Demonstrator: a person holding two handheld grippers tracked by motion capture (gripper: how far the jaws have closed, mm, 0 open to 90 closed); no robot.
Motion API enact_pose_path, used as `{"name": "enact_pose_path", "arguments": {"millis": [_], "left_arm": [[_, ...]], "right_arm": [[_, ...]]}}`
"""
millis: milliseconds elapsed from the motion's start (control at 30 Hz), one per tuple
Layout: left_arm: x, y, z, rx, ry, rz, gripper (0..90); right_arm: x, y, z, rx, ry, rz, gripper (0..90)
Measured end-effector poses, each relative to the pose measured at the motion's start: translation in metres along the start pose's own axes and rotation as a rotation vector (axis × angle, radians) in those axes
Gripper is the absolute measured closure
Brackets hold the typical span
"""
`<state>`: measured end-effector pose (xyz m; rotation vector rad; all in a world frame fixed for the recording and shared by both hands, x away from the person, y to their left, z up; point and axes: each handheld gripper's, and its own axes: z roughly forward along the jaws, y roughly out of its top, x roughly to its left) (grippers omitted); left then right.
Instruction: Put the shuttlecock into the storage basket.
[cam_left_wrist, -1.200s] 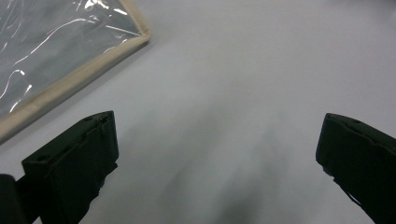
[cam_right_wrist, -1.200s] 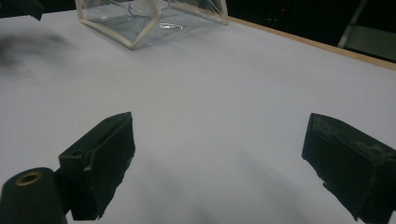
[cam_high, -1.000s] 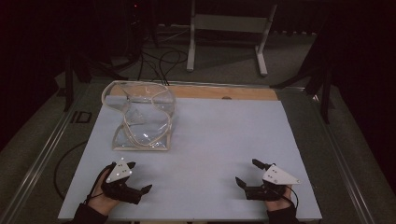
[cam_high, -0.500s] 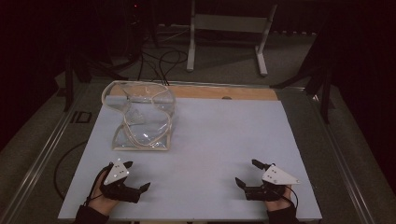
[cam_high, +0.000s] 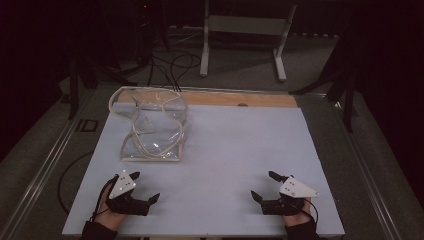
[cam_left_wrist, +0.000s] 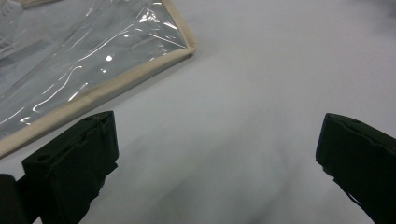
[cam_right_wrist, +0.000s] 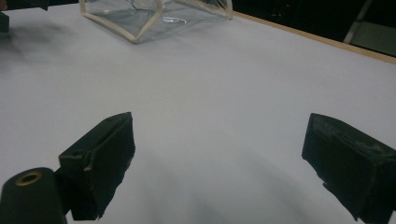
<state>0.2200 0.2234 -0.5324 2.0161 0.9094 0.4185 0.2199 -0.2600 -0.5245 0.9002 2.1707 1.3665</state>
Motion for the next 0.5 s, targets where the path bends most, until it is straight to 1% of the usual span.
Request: {"name": "enact_pose_path", "arguments": {"millis": [400, 433, 500], "left_arm": [[-0.0004, -0.0006, 0.0017, 0.004, -0.009, -0.005, 0.0], [-0.0007, -0.0007, 0.0017, 0.002, -0.004, -0.003, 0.0], [-0.0007, -0.0004, 0.0012, -0.002, -0.008, -0.003, 0.0]], "right_arm": [[-0.0001, -0.0003, 0.0001, 0.003, -0.002, 0.001, 9.1], [-0.0002, -0.0003, 0.0002, 0.003, -0.001, 0.001, 9.1], [-0.0003, -0.0004, 0.0006, 0.003, -0.002, -0.002, 9.1]]}}
